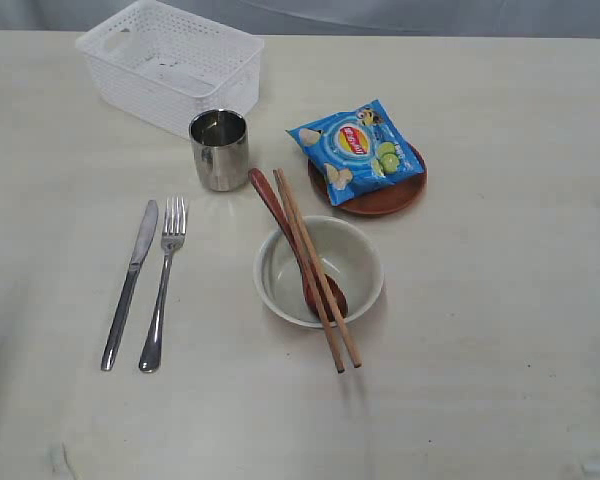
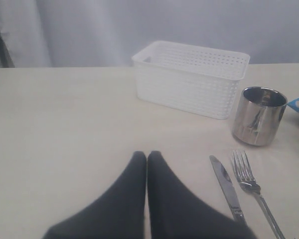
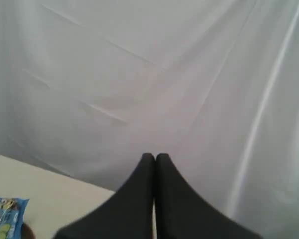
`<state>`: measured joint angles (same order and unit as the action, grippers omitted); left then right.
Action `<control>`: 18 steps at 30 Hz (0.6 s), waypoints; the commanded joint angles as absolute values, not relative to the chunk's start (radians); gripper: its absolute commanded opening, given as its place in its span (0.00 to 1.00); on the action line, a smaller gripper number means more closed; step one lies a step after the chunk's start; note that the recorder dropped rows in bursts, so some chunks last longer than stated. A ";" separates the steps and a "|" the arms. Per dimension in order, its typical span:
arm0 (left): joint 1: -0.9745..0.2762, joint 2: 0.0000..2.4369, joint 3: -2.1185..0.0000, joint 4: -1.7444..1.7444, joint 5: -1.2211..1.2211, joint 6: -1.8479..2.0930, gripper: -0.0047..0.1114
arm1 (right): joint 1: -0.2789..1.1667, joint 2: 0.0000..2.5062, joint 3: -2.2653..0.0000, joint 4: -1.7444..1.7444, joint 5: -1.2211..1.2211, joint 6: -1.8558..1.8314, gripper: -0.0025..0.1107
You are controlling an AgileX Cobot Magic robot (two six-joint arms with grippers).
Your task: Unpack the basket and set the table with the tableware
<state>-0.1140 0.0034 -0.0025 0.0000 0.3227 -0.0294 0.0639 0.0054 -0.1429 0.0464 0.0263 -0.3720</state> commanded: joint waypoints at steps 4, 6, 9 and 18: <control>-0.112 0.000 0.000 0.000 0.320 -0.030 0.04 | 0.057 0.000 -0.012 0.040 0.013 -0.213 0.02; -0.112 0.000 0.000 0.000 0.320 -0.030 0.04 | 0.057 0.000 0.000 0.040 0.013 -0.177 0.02; -0.112 0.000 0.000 0.000 0.320 -0.030 0.04 | 0.057 0.000 0.000 0.040 0.109 -0.161 0.02; -0.112 0.000 0.000 0.000 0.320 -0.030 0.04 | 0.061 0.000 0.000 0.040 0.321 -0.132 0.02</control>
